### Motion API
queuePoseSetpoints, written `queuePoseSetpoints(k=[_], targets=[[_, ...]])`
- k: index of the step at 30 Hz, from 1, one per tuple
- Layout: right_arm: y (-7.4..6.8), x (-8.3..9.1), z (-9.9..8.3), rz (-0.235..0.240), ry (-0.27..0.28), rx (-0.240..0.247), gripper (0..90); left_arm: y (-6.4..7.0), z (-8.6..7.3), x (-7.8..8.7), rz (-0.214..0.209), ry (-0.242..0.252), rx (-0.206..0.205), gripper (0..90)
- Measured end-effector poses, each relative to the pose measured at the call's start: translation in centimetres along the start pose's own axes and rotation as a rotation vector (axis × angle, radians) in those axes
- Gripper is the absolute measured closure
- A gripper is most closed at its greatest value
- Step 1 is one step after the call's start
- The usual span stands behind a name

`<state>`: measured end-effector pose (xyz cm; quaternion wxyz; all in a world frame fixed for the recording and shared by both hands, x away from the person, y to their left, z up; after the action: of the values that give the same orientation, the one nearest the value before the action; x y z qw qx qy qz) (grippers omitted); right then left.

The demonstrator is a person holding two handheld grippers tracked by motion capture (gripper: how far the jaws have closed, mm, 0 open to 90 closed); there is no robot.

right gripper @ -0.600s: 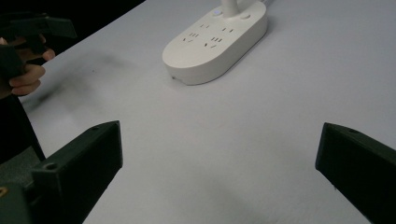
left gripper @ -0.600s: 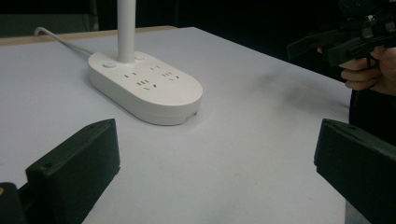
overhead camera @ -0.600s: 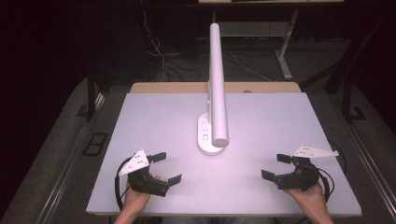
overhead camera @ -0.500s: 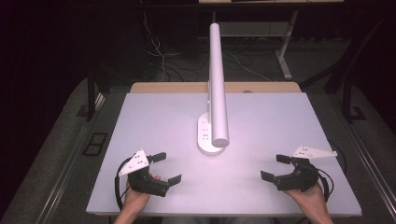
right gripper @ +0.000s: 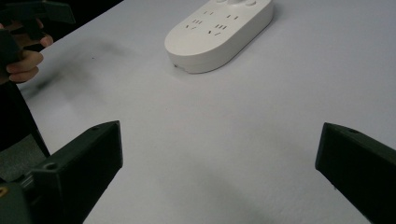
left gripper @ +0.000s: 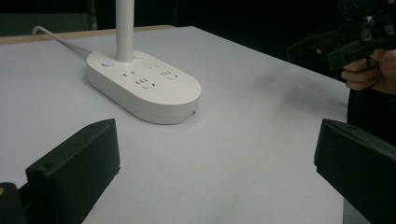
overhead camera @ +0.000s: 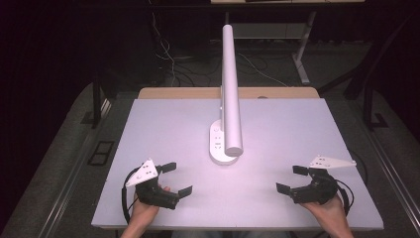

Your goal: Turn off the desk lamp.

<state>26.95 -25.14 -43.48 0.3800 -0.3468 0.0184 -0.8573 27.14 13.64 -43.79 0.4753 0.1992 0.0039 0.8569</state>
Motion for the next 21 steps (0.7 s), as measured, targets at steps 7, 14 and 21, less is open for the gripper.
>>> queuePoseSetpoints(k=[7, 14, 21], targets=[[0.13, 0.17, -0.11, -0.001, 0.001, -0.011, 0.7, 0.09, -0.04, 0.09, 0.001, -0.003, -0.005, 0.0], [0.28, 0.18, -0.12, 0.004, -0.011, -0.023, 0.7, 0.14, -0.05, 0.10, 0.000, -0.003, -0.006, 0.0], [0.23, 0.25, 0.05, 0.007, -0.030, -0.027, 0.7, 0.30, -0.08, 0.11, -0.001, 0.000, -0.003, 0.0]])
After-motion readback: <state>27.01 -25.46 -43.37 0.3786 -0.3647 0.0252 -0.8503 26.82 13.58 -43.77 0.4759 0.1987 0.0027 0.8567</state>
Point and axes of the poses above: each handheld gripper's, and its own axes: x roughly backward along the jaws, z roughly out of its top, y roughly to its right, the point moved 5 cm from there along -x, roughly forward along the jaws, and after that the axes turned 3 degrees about -y, right-handed, at the moved point
